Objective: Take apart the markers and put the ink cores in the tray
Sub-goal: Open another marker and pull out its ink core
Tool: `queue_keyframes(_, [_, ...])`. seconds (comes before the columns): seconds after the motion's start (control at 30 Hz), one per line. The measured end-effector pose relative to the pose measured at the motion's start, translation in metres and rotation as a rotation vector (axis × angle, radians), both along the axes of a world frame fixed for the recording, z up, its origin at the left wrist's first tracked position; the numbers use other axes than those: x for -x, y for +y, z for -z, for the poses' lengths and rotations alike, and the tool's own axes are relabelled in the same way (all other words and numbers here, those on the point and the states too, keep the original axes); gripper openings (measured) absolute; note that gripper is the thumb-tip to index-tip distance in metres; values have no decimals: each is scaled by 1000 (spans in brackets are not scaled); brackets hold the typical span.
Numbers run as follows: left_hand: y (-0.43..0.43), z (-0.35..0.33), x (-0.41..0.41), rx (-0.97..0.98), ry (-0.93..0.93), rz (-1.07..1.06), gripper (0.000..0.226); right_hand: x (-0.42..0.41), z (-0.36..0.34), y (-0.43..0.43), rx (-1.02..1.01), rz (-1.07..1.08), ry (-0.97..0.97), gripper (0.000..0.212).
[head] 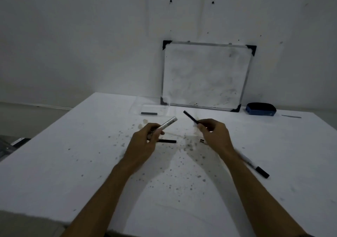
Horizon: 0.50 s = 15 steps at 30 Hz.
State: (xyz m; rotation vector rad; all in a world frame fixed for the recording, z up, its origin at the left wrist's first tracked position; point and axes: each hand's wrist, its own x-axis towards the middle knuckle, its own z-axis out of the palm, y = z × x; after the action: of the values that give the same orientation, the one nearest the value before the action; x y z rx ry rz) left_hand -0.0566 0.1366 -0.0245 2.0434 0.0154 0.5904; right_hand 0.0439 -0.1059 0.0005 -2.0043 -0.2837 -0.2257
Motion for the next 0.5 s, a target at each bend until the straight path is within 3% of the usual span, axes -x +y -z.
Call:
queue_keyframes(0.13, [-37, -14, -29, 78, -11, 146, 18, 0, 1, -33, -713, -71, 304, 16])
queue_keyframes(0.2, [-57, -12, -42, 111, -32, 138, 24, 0, 2, -41, -936, -66, 403, 20])
queue_keyframes(0.33, [-85, 1, -52, 168, -85, 46, 28, -3, 2, -40, -1108, -75, 440, 26])
queue_keyframes(0.5, [-81, 9, -47, 142, -75, 115, 27, -4, 6, -34, -1033, -1, 476, 35])
